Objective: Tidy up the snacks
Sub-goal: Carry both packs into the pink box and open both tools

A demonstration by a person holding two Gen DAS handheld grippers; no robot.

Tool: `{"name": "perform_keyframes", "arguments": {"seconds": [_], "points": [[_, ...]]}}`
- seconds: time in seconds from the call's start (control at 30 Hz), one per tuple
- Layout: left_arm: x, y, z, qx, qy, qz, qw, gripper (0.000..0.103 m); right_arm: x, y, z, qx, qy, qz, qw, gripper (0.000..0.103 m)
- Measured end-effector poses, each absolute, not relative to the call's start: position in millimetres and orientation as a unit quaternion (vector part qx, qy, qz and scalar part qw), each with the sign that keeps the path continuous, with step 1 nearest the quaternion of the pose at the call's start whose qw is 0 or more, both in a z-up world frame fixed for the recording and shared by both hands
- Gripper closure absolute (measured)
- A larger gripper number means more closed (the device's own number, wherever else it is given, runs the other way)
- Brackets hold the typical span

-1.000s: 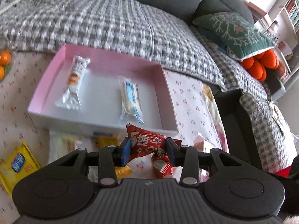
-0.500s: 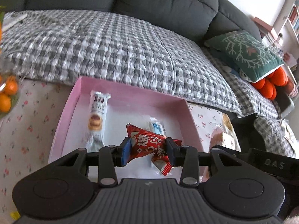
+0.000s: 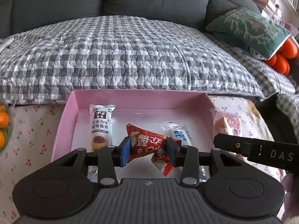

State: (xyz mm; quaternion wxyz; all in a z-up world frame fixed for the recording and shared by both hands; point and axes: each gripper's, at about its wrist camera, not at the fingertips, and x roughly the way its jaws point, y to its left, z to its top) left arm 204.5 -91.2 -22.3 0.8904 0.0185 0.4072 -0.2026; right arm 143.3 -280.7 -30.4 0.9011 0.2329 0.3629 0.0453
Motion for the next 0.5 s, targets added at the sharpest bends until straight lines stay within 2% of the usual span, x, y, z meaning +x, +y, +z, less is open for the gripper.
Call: {"name": "perform_keyframes", "arguments": {"seconds": [0.13, 0.2, 0.27, 0.37, 0.4, 0.43, 0.5], "points": [[206.9, -90.5, -25.7, 0.026, 0.412, -0.198, 0.889, 0.06, 145.7, -282.5, -33.3, 0.236, 0.363, 0.041, 0.9, 0.065], [207.8, -87.1, -25.7, 0.02, 0.412, -0.198, 0.889, 0.061, 145.8, -284.7, -33.8, 0.239, 0.361, 0.041, 0.901, 0.065], [207.7, -84.4, -24.7, 0.012, 0.409, -0.199, 0.891, 0.056, 144.6, -288.1, -33.4, 0.246, 0.358, 0.042, 0.9, 0.059], [204.9, -81.9, -21.9, 0.006, 0.402, -0.2, 0.893, 0.039, 141.7, -292.2, -31.0, 0.263, 0.351, 0.053, 0.897, 0.045], [204.1, -82.0, -20.7, 0.006, 0.4, -0.2, 0.895, 0.036, 140.6, -292.3, -29.3, 0.263, 0.349, 0.049, 0.898, 0.036], [203.0, -82.0, -19.4, 0.006, 0.398, -0.201, 0.895, 0.035, 138.7, -292.1, -27.0, 0.259, 0.346, 0.042, 0.901, 0.031], [199.8, -81.2, -16.1, 0.008, 0.396, -0.201, 0.896, 0.03, 135.4, -292.6, -23.2, 0.255, 0.342, 0.042, 0.904, 0.03]]}}
